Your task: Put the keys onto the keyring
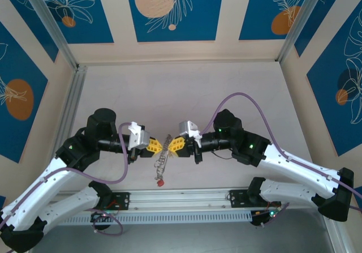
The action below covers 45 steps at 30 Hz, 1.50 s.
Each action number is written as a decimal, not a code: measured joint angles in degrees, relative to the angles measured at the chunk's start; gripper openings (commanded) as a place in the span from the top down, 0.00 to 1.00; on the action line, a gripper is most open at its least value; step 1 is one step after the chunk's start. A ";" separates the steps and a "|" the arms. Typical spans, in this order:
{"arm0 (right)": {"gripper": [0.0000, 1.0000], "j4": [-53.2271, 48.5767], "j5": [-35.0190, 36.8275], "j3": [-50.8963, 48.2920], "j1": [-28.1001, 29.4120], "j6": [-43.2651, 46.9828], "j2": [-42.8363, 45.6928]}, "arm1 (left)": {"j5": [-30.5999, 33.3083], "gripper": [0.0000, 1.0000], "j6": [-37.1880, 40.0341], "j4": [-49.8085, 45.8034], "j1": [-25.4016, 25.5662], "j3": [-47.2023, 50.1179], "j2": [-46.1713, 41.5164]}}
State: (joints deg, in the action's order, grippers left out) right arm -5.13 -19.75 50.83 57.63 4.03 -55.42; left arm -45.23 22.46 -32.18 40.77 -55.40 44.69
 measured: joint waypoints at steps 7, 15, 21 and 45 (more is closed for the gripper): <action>1.00 0.00 -0.22 0.00 0.00 0.02 0.00 | -0.22 1.00 -0.02 0.00 0.00 0.00 0.00; 1.00 0.00 -0.22 0.00 0.00 0.02 0.02 | -0.24 1.00 0.00 0.00 0.00 0.00 0.00; 1.00 0.00 -0.24 0.00 0.00 0.02 0.02 | -0.24 1.00 -0.02 0.00 0.00 0.00 0.00; 1.00 1.09 -2.34 0.00 0.00 0.00 -1.49 | -0.85 1.00 -0.02 0.00 0.00 0.00 0.00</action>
State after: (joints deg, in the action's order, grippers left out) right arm -4.03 -22.09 50.83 57.63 4.03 -56.90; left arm -46.09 22.44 -32.18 40.77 -55.40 44.69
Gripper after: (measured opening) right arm 0.041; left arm 0.050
